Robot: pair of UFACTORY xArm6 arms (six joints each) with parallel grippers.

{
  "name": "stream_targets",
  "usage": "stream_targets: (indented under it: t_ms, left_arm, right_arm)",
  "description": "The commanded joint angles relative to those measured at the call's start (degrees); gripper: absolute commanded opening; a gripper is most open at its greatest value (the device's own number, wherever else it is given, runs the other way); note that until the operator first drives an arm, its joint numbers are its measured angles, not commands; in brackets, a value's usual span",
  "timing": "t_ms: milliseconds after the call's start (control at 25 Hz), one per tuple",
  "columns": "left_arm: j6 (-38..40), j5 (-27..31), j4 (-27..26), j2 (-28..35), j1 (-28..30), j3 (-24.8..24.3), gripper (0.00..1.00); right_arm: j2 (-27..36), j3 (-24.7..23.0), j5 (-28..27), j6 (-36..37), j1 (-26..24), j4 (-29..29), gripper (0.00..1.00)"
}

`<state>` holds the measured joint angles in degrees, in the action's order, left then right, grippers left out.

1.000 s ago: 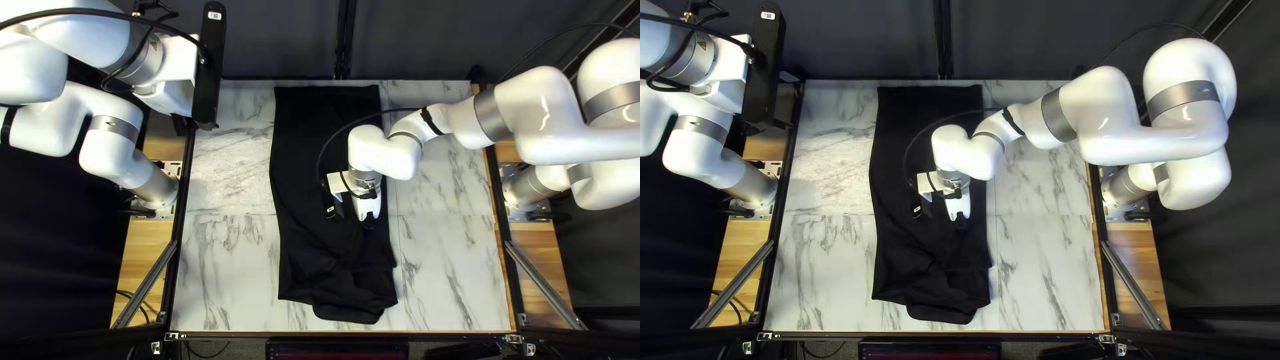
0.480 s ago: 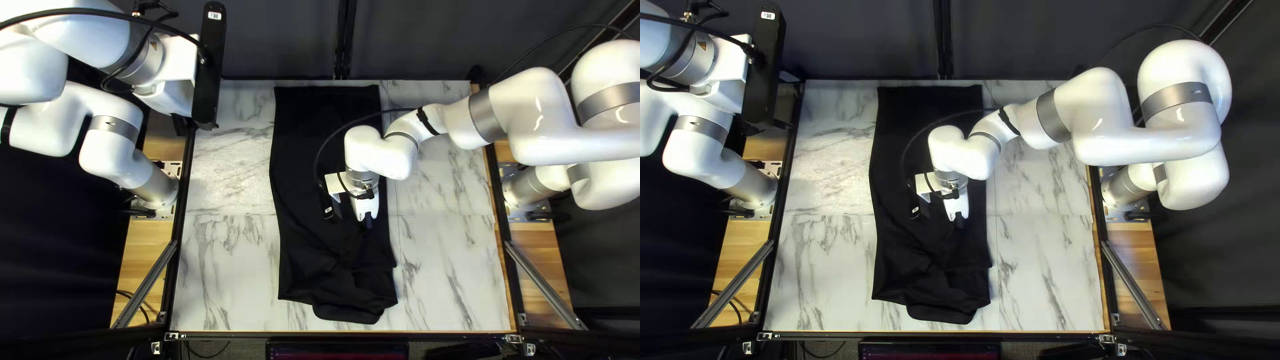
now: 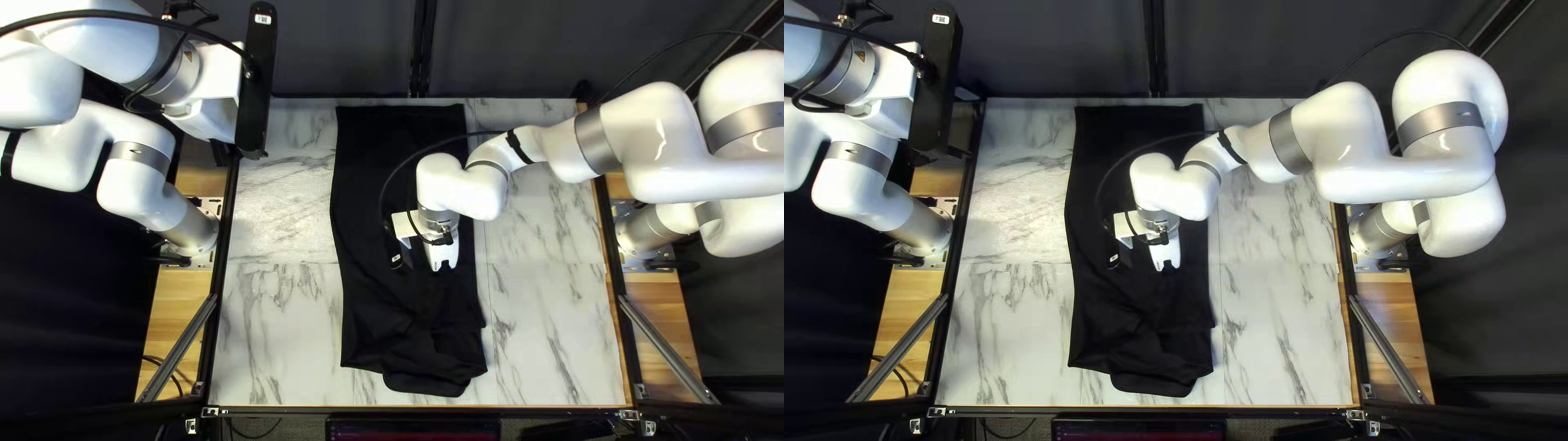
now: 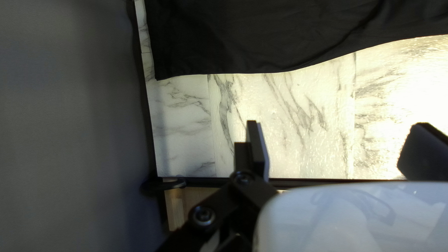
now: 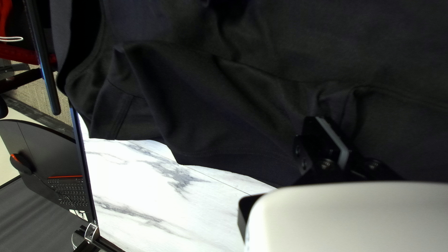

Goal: Fold t-shirt

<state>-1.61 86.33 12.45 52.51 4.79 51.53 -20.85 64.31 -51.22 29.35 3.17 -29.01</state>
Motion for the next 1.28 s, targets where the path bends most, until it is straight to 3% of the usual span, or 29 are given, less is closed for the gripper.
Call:
stream_targets:
  t_ms: [40,1040,1080,1120,1200,1240,1280]
  left_arm:
    - [0.0,0.0,0.0,0.0,0.0,0.0,1.0]
    - [0.0,0.0,0.0,0.0,0.0,0.0,1.0]
    - [0.0,0.0,0.0,0.0,0.0,0.0,1.0]
    - [0.0,0.0,0.0,0.0,0.0,0.0,1.0]
    - [0.0,0.0,0.0,0.0,0.0,0.0,1.0]
    - [0.0,0.0,0.0,0.0,0.0,0.0,1.0]
    - [0.0,0.0,0.0,0.0,0.0,0.0,1.0]
  right_arm:
    - [-0.44,0.28,-0.45,0.77,-0.41,-0.57,1.0]
    - [-1.92,0.2,-0.13,2.1,0.78,-3.0,1.0]
    - [-2.12,0.42,-0.2,2.15,0.75,-3.06,0.94]
    - [-2.36,0.65,-0.26,2.22,0.72,-3.11,0.94]
    - [-2.84,1.14,-0.48,2.44,0.64,-3.19,0.67]
    - [-3.01,1.32,-0.6,2.54,0.58,-3.18,0.38]
    - [-3.08,1.41,-0.76,2.63,0.5,-3.14,0.35]
